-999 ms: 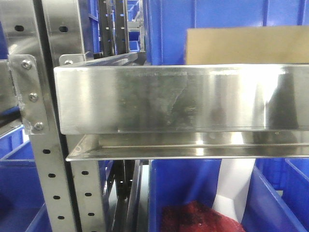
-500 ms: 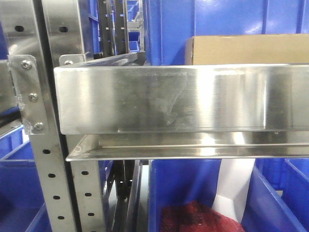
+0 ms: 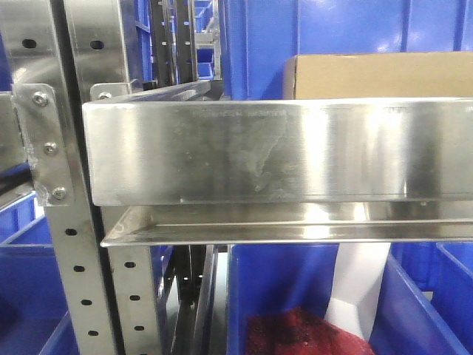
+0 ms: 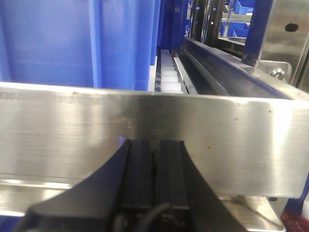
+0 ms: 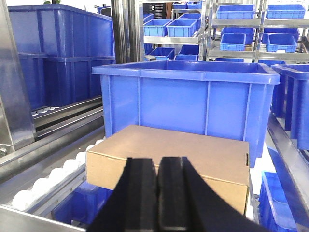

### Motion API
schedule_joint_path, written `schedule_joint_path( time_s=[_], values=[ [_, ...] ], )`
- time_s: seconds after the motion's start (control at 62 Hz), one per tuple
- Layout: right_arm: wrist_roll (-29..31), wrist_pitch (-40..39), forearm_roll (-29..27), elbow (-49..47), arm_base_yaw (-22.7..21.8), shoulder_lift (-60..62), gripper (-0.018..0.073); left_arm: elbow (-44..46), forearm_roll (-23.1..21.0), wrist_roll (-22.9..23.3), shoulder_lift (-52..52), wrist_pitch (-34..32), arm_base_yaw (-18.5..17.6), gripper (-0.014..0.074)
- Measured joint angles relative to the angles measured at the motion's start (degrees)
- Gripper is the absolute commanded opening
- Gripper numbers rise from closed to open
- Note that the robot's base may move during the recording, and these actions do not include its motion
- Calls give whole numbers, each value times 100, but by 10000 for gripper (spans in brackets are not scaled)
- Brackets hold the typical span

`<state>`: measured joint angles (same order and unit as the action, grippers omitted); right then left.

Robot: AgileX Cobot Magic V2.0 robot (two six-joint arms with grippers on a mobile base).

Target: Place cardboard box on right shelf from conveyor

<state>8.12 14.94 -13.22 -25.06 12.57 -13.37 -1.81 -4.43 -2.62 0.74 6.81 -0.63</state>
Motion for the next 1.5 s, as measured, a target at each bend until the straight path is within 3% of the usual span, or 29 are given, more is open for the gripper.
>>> schedule_joint_path(
  time_s=[0.467,0.645,0.967,1.241,1.499],
  values=[
    [-9,0,135,12,-23,9,57,0,0,0,0,0,0,-115],
    [-141,-37,569,276,-448,143,57,0,0,0,0,0,0,-116],
    [-377,-642,730,1537,-1522,1002,57,0,0,0,0,0,0,-116],
    [-424,-1428,744,2626,-1636,1386,57,0,0,0,0,0,0,-116],
    [-517,-1428,733,2681,-1646,1386,57,0,0,0,0,0,0,-116]
  ],
)
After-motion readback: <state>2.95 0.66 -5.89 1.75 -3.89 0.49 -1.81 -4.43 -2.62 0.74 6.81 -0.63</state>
